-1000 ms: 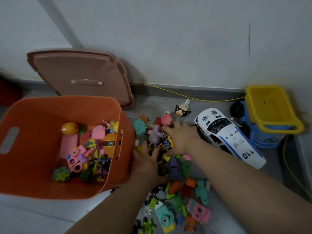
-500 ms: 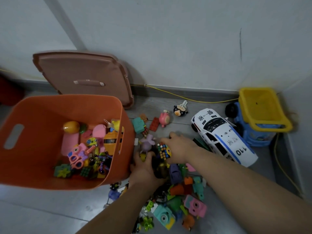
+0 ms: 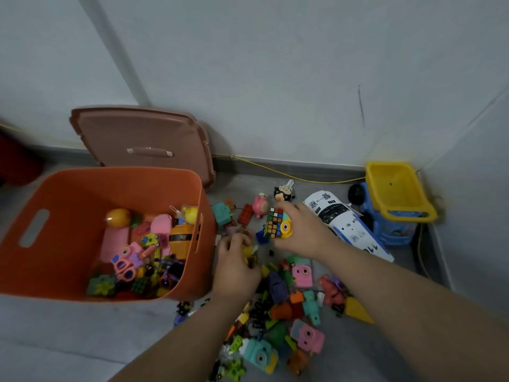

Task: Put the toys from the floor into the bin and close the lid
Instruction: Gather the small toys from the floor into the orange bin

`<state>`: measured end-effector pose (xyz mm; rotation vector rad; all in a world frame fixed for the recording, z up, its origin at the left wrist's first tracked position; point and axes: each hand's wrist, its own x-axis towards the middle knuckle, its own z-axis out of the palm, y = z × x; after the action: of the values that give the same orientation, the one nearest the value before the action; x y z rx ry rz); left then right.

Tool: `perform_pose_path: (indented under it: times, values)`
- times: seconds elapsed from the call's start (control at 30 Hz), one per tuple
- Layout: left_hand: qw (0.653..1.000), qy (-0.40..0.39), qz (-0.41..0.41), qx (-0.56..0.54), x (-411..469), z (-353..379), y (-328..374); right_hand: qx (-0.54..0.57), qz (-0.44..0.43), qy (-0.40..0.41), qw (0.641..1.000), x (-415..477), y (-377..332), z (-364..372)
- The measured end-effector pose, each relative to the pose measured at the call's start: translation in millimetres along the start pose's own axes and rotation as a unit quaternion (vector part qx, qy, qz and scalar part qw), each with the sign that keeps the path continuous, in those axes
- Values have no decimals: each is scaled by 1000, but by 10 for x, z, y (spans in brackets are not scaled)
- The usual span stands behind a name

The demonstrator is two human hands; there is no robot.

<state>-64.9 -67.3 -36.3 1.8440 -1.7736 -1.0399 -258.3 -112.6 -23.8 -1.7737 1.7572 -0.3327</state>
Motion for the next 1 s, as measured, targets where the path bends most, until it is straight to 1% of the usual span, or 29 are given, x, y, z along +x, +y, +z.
perform_pose_path:
  times: [0.2, 0.37, 0.47, 0.53, 0.63, 0.83, 1.0]
  values:
    - [995, 64, 69, -38, 149, -353, 490, 38, -32, 100, 994, 35, -334, -281]
    - [983, 139, 77, -93, 223, -719, 704, 99, -56, 180, 977, 129, -670, -423]
    - [973, 192, 64, -113, 249, -974, 728, 133, -72, 202, 968, 221, -913, -446]
    - [963, 234, 47, -125, 258, -1152, 653, 148, -93, 201, 964, 268, -1100, -419]
    - [949, 285, 5, -133, 253, -1398, 421, 161, -139, 174, 961, 326, -1443, -335]
    - [947, 298, -56, -101, 138, -1786, -31, 150, -220, 114, 957, 436, -2047, -2]
    - [941, 309, -105, -86, 123, -1988, -284, 89, -259, 61, 960, 468, -2325, 290]
